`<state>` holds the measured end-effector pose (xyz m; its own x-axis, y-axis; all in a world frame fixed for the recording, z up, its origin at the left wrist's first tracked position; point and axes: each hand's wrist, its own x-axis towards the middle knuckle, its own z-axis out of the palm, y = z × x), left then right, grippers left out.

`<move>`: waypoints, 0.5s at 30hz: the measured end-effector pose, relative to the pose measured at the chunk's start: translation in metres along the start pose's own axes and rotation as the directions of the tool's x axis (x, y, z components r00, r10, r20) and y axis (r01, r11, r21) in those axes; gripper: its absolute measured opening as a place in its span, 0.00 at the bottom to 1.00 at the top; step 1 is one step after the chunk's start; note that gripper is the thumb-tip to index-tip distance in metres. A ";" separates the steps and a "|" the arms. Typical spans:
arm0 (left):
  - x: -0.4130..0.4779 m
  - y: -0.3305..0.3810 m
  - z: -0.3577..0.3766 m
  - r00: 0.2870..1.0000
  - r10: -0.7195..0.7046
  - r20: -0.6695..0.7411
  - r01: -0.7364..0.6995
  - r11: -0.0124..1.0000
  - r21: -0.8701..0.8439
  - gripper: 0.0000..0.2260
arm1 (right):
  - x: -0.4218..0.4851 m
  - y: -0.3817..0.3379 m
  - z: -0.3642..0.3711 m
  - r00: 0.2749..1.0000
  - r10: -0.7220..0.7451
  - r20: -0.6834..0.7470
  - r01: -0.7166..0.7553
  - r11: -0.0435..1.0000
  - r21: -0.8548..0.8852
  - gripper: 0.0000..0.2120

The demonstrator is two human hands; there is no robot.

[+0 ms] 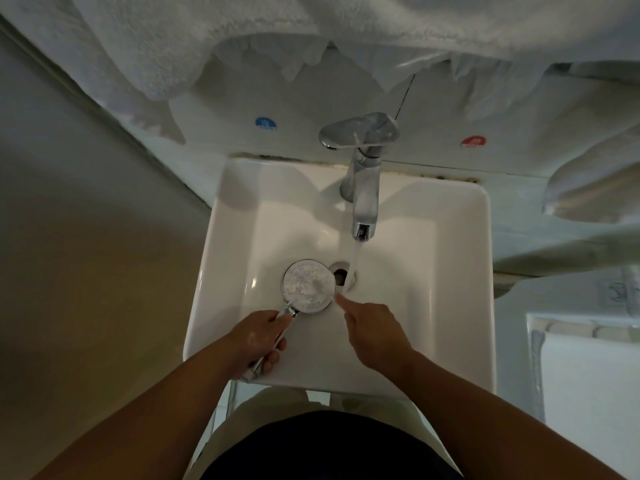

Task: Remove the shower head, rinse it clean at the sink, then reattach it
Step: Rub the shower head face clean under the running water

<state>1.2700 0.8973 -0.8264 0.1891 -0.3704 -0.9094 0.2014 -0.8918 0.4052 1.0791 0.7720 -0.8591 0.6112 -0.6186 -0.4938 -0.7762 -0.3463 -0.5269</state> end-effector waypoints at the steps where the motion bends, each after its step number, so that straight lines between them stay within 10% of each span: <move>1: 0.000 0.000 0.000 1.000 0.000 -0.001 0.000 1.000 0.006 0.16 | 0.002 0.001 -0.001 1.000 0.017 -0.021 -0.016 1.000 0.009 0.21; 15: 0.002 -0.001 0.001 1.000 0.012 -0.001 -0.012 1.000 0.008 0.18 | 0.011 -0.006 0.000 0.997 0.030 -0.069 -0.031 1.000 -0.007 0.19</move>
<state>1.2696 0.8976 -0.8293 0.1925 -0.3809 -0.9043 0.1915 -0.8893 0.4154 1.0907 0.7676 -0.8612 0.5754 -0.6761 -0.4602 -0.7956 -0.3324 -0.5065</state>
